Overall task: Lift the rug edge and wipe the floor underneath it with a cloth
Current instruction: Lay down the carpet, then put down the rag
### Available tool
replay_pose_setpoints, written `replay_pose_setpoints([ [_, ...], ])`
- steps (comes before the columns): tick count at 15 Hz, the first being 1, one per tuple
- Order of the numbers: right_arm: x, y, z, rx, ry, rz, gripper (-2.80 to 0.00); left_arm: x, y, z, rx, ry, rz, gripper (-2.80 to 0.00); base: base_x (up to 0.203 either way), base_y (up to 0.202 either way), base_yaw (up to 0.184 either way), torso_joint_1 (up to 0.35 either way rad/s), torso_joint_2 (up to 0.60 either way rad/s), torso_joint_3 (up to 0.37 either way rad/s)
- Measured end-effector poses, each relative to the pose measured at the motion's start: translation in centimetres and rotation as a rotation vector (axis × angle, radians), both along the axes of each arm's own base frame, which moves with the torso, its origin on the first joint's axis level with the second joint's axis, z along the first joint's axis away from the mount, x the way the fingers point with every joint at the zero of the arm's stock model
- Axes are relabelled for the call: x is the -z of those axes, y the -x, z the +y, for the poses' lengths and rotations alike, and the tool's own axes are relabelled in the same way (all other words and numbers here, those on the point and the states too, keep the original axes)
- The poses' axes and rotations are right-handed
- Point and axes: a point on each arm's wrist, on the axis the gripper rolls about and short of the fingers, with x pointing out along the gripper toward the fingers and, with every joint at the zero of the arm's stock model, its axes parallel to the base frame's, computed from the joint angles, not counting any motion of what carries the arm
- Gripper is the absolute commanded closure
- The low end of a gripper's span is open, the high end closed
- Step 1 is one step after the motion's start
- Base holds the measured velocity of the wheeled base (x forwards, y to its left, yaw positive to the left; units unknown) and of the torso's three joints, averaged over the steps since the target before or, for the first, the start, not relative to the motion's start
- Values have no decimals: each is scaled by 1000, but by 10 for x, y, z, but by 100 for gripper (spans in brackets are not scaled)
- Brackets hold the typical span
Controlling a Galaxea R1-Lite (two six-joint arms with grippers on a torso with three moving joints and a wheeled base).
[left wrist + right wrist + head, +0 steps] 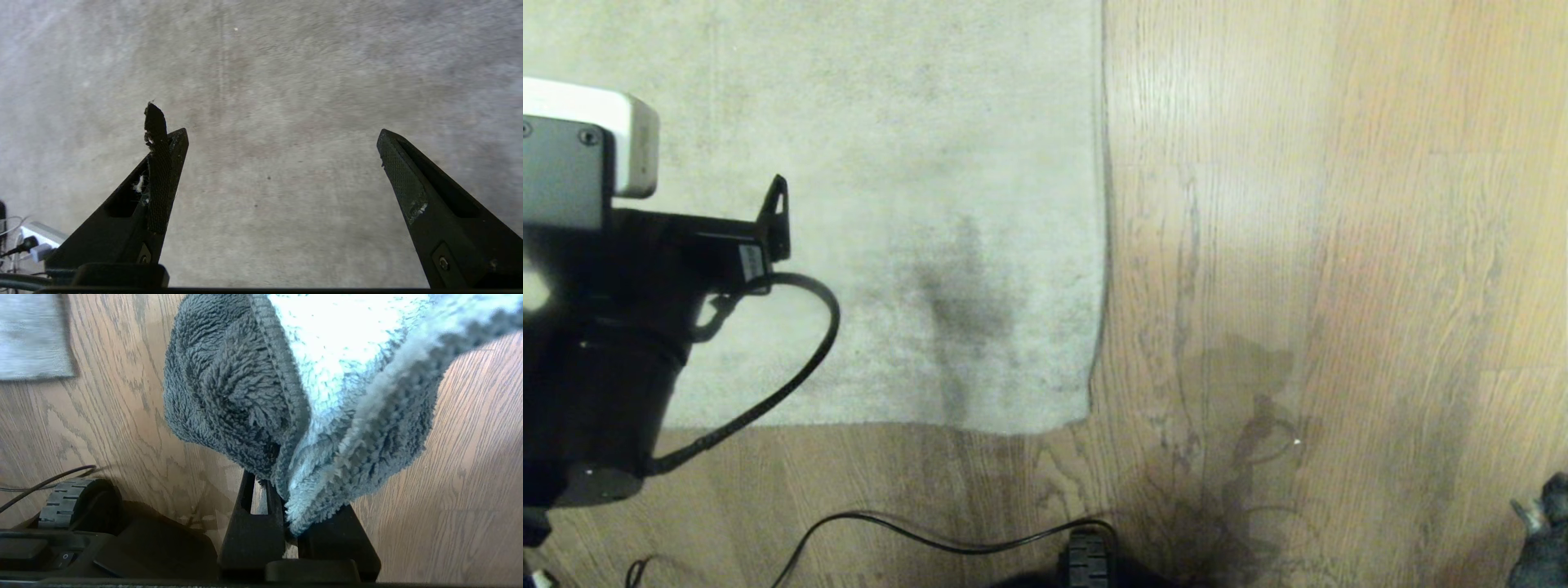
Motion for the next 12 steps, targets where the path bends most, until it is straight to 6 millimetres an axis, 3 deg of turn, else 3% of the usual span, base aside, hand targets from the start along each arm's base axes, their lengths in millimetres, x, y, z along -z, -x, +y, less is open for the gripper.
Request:
replay_pose_setpoints([
  [2,0,0,0,0,0,0,0,4,2,-2,17,-7,13,-280,0,0,0,0,0,0],
  [3,0,0,0,0,0,0,0,6,3,-3,22,-9,20,0,0,0,0,0,0,0],
  [12,0,0,0,0,0,0,0,22,21,5,49,-27,55,0,0,0,0,0,0,0],
])
